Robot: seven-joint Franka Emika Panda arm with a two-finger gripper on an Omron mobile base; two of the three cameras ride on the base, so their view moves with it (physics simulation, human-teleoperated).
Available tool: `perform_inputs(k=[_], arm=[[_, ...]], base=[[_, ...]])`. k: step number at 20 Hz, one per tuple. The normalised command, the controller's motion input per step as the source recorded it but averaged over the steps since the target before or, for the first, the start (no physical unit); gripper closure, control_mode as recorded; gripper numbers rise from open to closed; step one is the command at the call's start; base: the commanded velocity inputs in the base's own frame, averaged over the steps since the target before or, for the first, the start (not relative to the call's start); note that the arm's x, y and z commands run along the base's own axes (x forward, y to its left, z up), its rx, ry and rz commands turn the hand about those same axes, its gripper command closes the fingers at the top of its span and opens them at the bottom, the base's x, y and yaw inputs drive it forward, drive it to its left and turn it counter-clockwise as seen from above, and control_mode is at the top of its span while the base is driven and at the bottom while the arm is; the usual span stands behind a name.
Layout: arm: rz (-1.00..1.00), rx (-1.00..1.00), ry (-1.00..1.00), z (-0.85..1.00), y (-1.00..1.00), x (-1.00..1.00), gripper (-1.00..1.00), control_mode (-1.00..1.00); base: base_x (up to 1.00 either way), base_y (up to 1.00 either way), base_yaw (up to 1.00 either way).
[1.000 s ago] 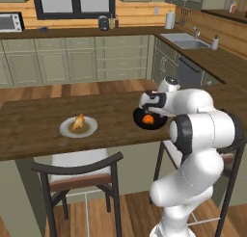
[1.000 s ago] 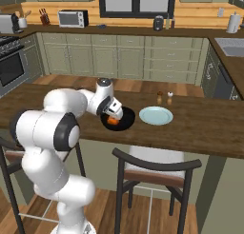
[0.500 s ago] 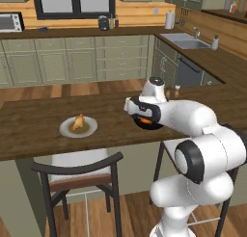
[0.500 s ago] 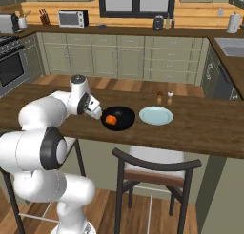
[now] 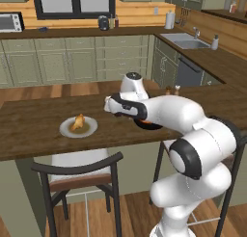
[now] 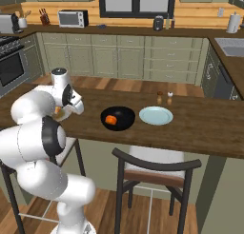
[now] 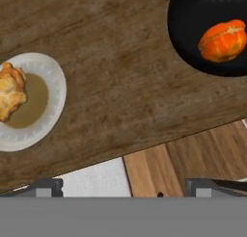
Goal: Pick the chicken drumstick and squash from their plates and place them in the bowl. Then put the bowl in the fridge.
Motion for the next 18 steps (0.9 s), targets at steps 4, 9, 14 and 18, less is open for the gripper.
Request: perform_inputs(k=[4,9,14,18], arm=[[0.19,0.0,0.0,0.0,0.97,0.0,-1.0,-1.0],[0.2,0.0,0.01,-0.06,0.51,0.04,-1.0,-1.0],[0.04,0.0,0.05,-0.15,0.47,0.34,-1.0,-1.0],[0.0,0.0,0.05,-0.17,0.4,0.44,-1.0,-1.0]], base=[[0.0,0.0,0.0],[0.0,0.0,0.0],[0.0,0.0,0.0],[0.0,0.0,0.0]])
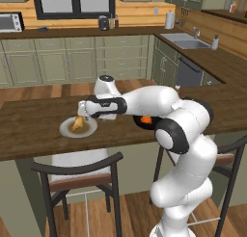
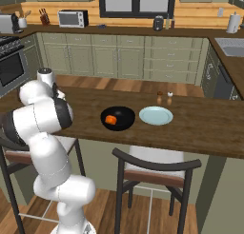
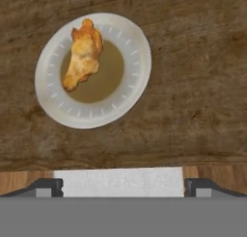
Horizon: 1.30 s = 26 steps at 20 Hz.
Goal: Pick the chicken drumstick and squash from their plates and place them in the bowl. Then put the bowl in the fridge.
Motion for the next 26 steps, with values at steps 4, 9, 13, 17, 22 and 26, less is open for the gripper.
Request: perform_inputs(k=[4,9,13,17,22,26], arm=[[-0.04,0.0,0.03,-0.13,0.34,0.32,-1.0,-1.0],[-0.09,-0.01,-0.02,-0.14,0.15,0.28,-1.0,-1.0],[-0.17,0.0,-0.05,-0.34,0.14,0.08,-1.0,-1.0],[-0.17,0.0,-0.02,-0.33,0.06,0.0,-1.0,-1.0],[-0.14,0.0,-0.02,-0.09,0.08,0.0,-1.0,-1.0],[-0.11,0.0,0.0,0.09,0.17,0.0,-1.0,-1.0]], base=[[0.0,0.0,0.0],[0.0,0.0,0.0],[0.0,0.0,0.0],[0.0,0.0,0.0],[0.0,0.0,0.0],[0.0,0.0,0.0]])
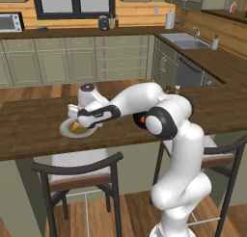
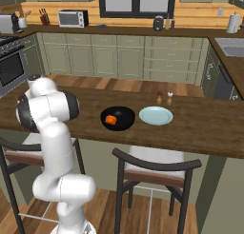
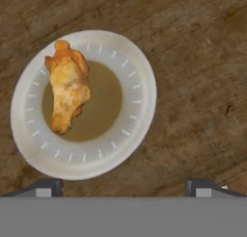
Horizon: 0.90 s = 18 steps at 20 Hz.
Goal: Pick the chicken drumstick and squash from their plates and place them in the bowl. Then put the bowl in the fridge.
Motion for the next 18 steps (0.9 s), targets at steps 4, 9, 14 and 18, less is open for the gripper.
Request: perform_inputs(k=[4,9,14,18], arm=[[-0.1,0.0,0.05,0.04,0.15,0.0,-1.0,-1.0],[-0.08,0.0,0.13,-0.09,0.28,0.2,-1.0,-1.0],[-0.05,0.0,0.15,0.0,0.14,0.36,-1.0,-1.0],[-0.01,-0.01,0.09,-0.11,0.08,0.49,-1.0,-1.0]], base=[[0.0,0.0,0.0],[0.0,0.0,0.0],[0.0,0.0,0.0],[0.0,0.0,0.0]])
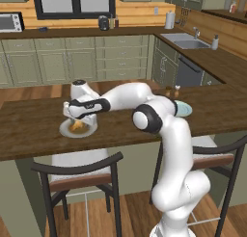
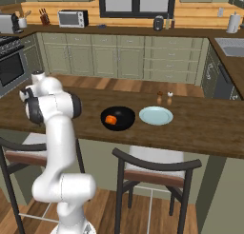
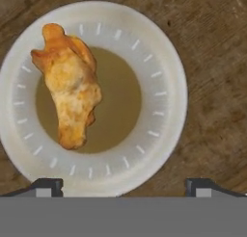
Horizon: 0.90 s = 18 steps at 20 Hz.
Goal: Pick the chicken drumstick and squash from their plates and place them in the bowl. Then put the bowl in the fridge.
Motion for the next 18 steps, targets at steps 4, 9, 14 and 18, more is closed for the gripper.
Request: perform_inputs(k=[4,9,14,18], arm=[[0.0,0.0,0.0,-0.39,0.0,0.38,-1.0,-1.0],[0.0,0.0,0.0,-0.3,0.07,0.38,-1.0,-1.0],[0.0,0.0,0.0,-0.18,0.01,0.39,-1.0,-1.0],[0.0,0.0,0.0,-0.18,0.09,0.43,-1.0,-1.0]], base=[[0.0,0.0,0.0],[0.0,0.0,0.0],[0.0,0.0,0.0],[0.0,0.0,0.0]])
